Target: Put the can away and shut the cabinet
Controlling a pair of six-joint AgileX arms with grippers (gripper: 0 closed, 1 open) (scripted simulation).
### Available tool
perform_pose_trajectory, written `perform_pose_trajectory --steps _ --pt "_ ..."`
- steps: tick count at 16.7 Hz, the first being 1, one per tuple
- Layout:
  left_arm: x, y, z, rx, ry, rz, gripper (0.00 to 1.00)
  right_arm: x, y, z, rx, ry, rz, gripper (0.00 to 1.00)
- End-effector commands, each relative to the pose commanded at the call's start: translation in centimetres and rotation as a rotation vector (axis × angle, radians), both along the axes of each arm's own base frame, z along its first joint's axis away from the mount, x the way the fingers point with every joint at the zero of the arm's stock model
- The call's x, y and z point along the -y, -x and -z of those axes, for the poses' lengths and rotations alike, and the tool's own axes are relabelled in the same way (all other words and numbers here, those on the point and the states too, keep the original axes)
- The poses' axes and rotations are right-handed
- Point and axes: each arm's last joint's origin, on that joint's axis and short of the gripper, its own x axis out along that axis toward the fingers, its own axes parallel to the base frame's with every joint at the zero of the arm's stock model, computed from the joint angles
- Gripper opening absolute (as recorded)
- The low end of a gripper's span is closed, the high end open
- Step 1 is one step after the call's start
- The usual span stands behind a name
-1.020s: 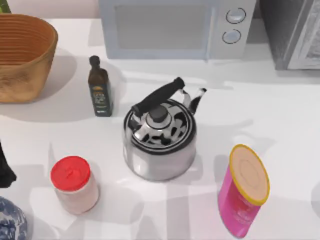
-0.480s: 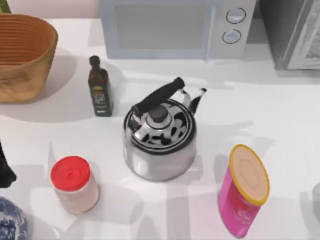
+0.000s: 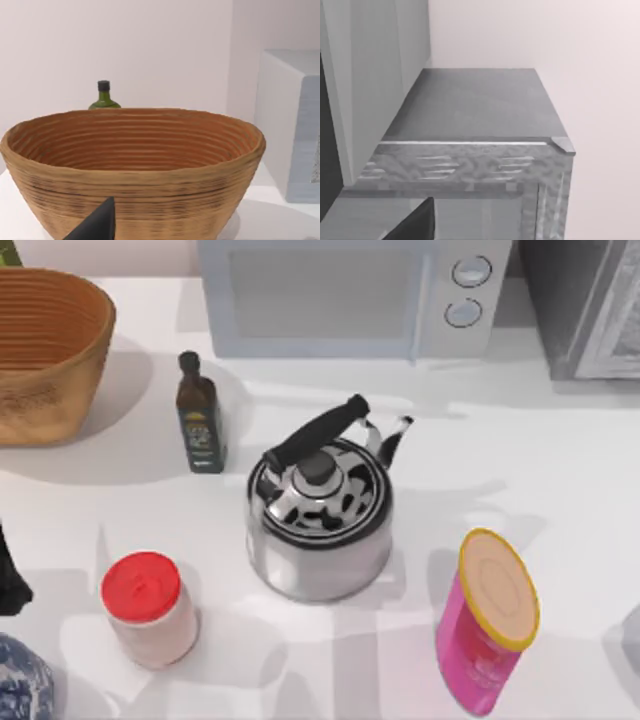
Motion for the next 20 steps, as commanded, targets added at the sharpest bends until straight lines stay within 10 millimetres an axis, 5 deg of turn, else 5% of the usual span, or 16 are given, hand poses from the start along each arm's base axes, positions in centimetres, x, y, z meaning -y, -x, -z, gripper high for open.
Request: perform_pose_trajectory --steps 5,10,15,20 --pt "0.0 0.0 0.0 0.000 0.000 0.000 1.00 -0.3 -0.6 -0.1 0.002 0.003 -0.001 1.00" --pt "0.0 0.0 0.0 0.000 0.000 0.000 1.00 -4.2 -5.2 -0.6 0.010 0.005 -0.005 1.00" --pt "0.0 0.0 0.0 0.000 0.000 0.000 1.00 -13.8 -10.2 -0.8 0.015 0.000 -0.003 1.00" --pt "0.0 0.0 0.0 0.000 0.000 0.000 1.00 -24.5 -9.9 -0.5 0.009 -0.002 0.002 1.00"
